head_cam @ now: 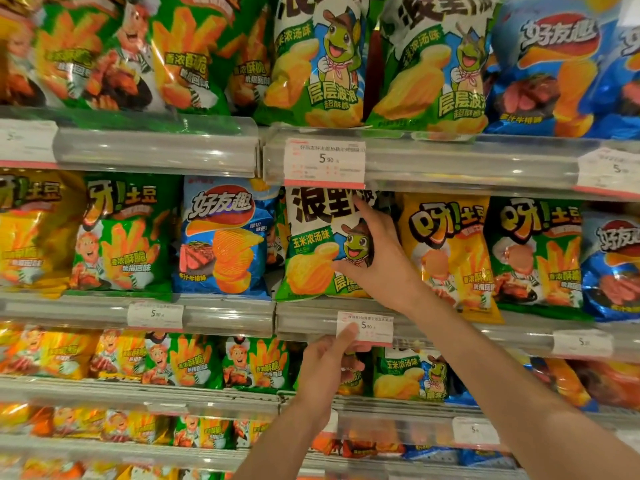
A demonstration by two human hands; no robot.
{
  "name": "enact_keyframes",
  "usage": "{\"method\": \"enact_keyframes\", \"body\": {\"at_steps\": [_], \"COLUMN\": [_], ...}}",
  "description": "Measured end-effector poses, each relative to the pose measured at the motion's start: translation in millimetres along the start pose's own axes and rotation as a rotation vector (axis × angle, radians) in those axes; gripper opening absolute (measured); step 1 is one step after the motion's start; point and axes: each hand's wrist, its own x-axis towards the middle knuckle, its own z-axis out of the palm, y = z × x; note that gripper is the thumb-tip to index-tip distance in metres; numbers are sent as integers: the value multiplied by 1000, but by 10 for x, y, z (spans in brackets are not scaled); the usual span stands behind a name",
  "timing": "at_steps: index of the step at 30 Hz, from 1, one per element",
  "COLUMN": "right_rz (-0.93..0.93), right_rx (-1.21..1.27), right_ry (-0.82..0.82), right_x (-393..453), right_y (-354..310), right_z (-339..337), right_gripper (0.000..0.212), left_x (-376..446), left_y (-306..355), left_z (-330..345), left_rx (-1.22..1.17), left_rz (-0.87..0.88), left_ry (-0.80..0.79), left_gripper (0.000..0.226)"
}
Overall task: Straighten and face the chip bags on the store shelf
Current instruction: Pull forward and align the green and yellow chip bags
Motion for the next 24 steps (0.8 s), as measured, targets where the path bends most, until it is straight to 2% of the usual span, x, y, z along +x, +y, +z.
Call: {"method": "enact_keyframes", "body": {"at_steps": [8,16,21,24], "right_rz": [77,80,-44,-40], "right_rx": [-57,-75,-338,-513], "right_ry": [-77,-113,-14,69], "right_x": [87,45,-101,-244], "right_y": [-12,-45,-71,-3], "right_z": [-17,-53,-255,-510], "right_gripper": [107,107,87,70], "left_x": [-6,-17,-5,7], "left_y": [10,19,14,-27], "left_z": [-1,-9,-14,26], "left_rx": [1,-9,-26,-45], "left_rz": [0,-6,-4,9], "left_ry": [-2,-10,3,40], "left_gripper": [40,36,34,33]}}
